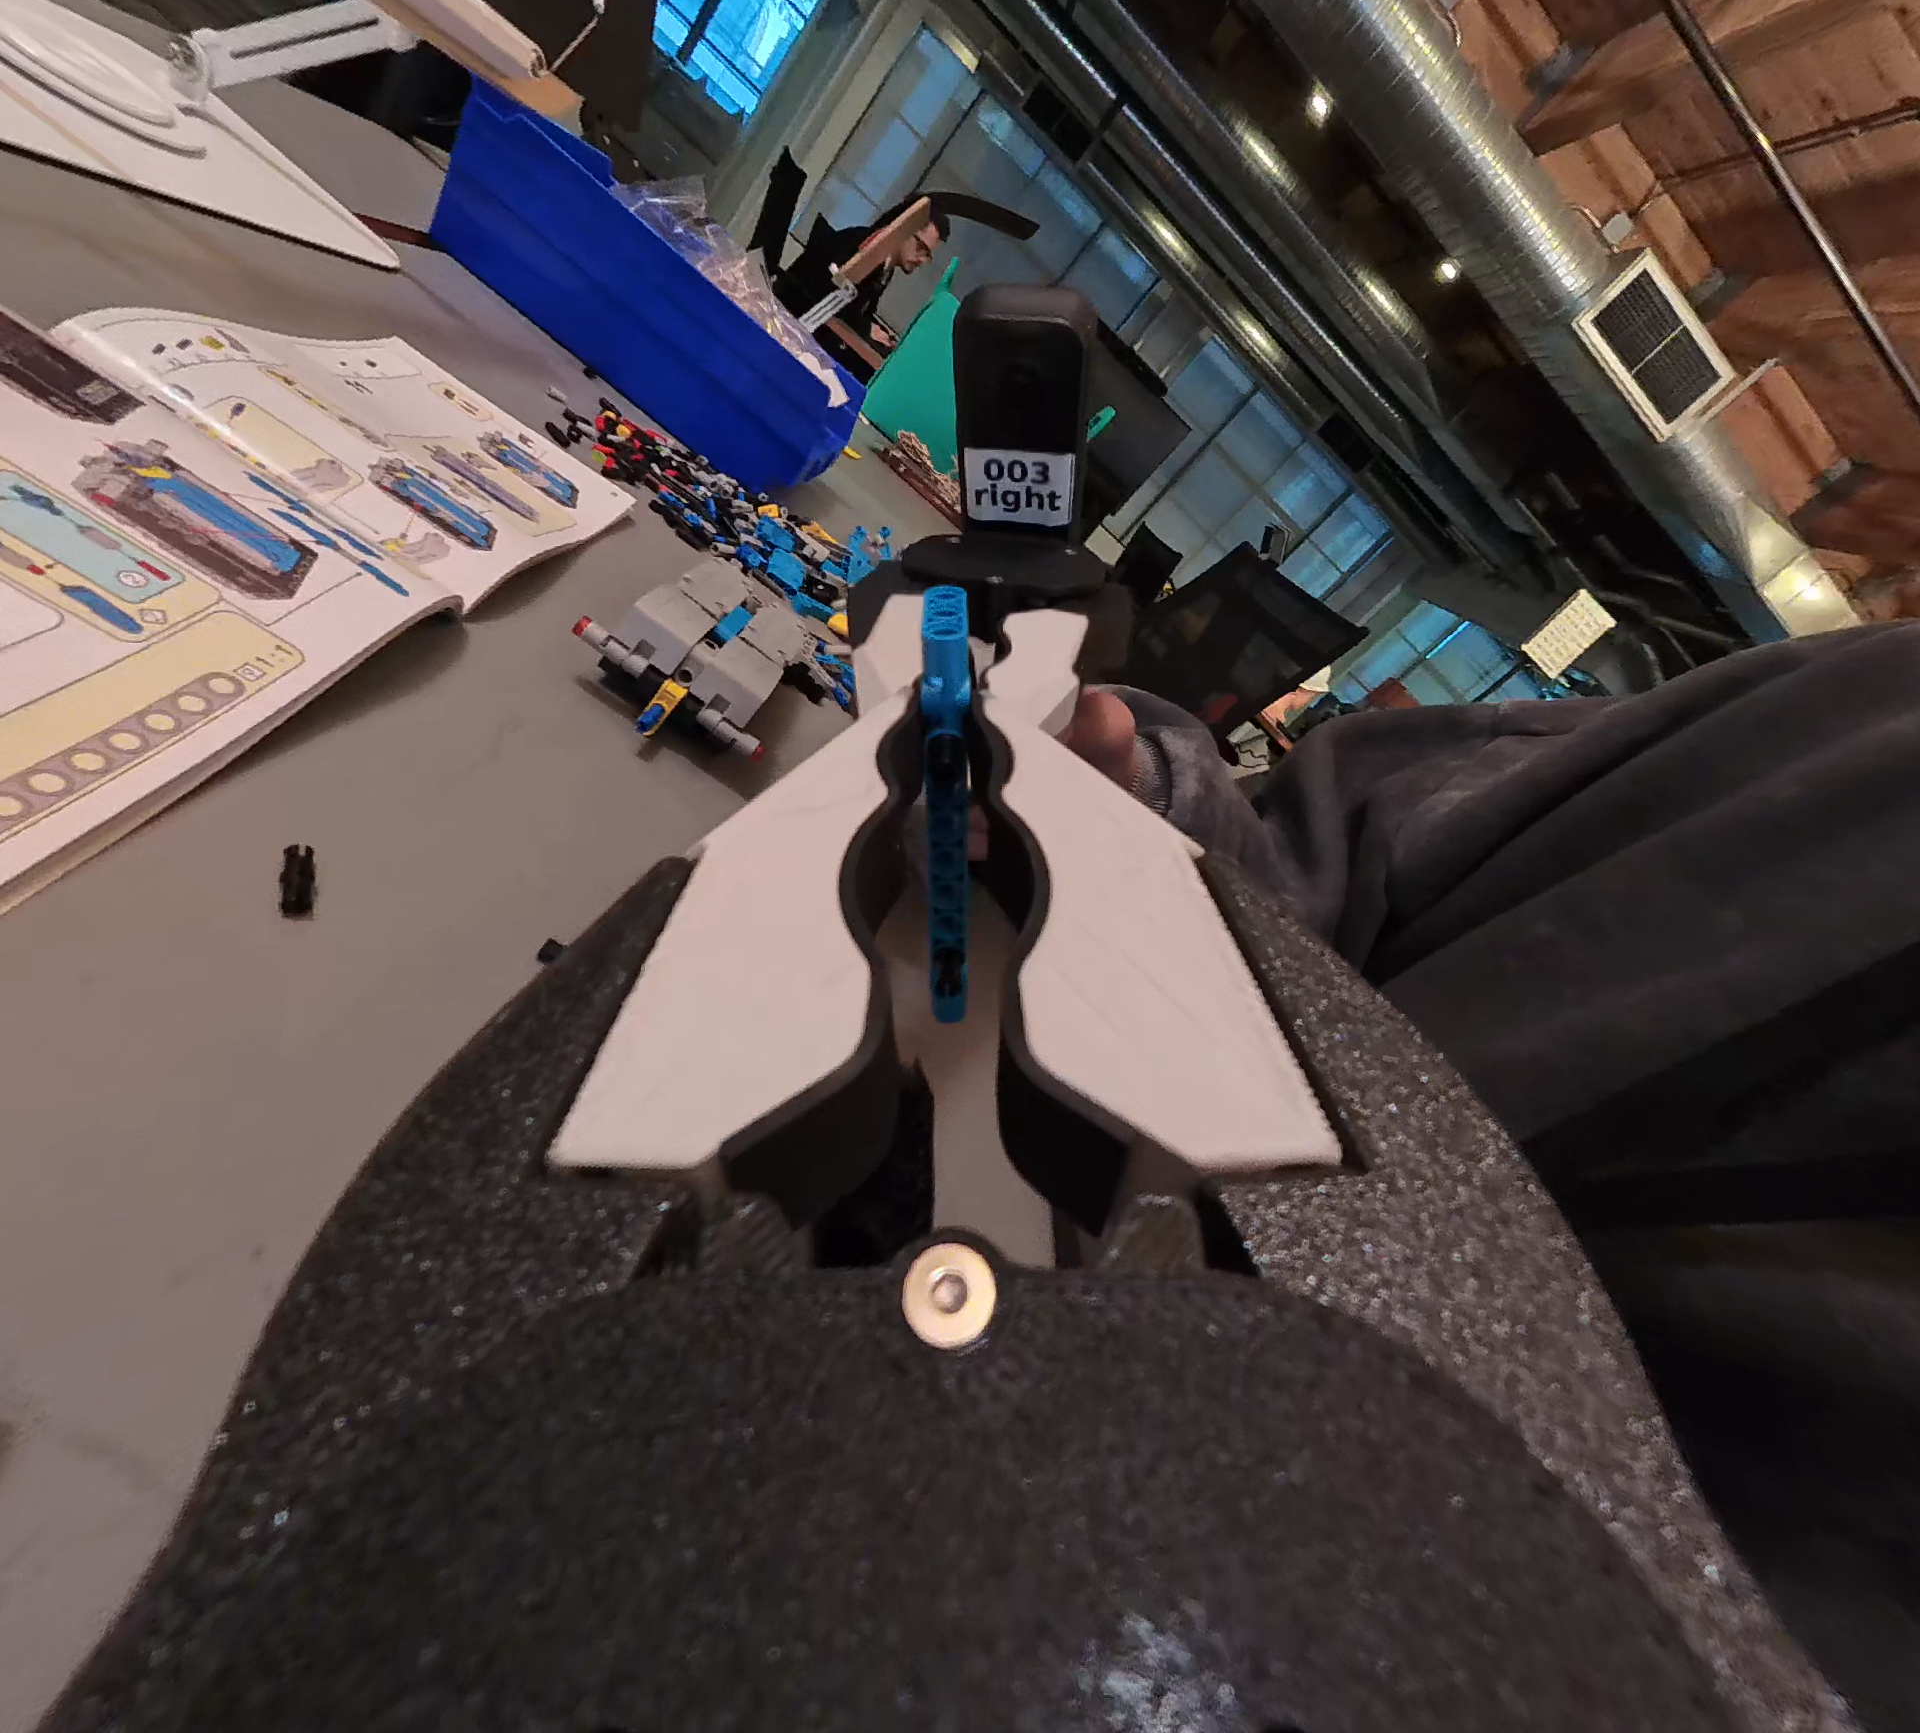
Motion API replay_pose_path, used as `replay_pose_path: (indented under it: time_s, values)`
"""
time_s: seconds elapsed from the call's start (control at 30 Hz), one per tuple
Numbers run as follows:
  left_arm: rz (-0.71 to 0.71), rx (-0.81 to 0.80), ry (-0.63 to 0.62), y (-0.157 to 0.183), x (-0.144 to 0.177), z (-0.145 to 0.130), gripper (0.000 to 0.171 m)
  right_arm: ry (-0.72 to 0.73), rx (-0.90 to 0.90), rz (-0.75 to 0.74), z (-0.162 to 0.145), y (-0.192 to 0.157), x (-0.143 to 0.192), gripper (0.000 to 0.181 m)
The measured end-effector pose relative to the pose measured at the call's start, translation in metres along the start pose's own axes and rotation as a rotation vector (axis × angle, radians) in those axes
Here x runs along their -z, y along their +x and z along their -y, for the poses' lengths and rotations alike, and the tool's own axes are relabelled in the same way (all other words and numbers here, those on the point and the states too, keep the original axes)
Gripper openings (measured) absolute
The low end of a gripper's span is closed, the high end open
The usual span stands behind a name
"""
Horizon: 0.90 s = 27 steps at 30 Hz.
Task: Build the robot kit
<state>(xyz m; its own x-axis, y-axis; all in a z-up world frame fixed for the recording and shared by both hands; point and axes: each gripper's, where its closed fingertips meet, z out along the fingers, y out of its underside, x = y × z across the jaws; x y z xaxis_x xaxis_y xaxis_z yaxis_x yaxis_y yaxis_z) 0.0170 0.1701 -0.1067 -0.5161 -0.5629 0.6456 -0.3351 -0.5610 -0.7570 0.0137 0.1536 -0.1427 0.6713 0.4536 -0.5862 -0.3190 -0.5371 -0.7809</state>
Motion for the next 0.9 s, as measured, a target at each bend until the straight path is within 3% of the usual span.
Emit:
replay_pose_path:
  time_s: [0.07, 0.13, 0.2, 0.3, 0.9]
  values:
    - [0.01, -0.037, -0.013, 0.001, 0.0, -0.003, 0.005, 0.119, -0.011, 0.008, 0.02, -0.001, 0.009, 0.006]
    - [-0.006, -0.054, -0.005, 0.006, -0.002, -0.004, 0.005, 0.281, -0.068, 0.116, 0.046, -0.012, 0.021, 0.005]
    - [-0.039, -0.035, 0.034, 0.012, -0.005, -0.002, 0.005, 0.344, -0.126, 0.194, 0.054, -0.017, 0.024, 0.005]
    - [-0.063, -0.003, 0.066, 0.016, -0.009, -0.001, 0.006, 0.346, -0.217, 0.273, 0.052, -0.019, 0.016, 0.006]
    - [-0.025, 0.038, 0.15, 0.009, -0.005, 0.005, 0.005, 0.319, -0.215, 0.248, 0.045, -0.015, 0.006, 0.006]
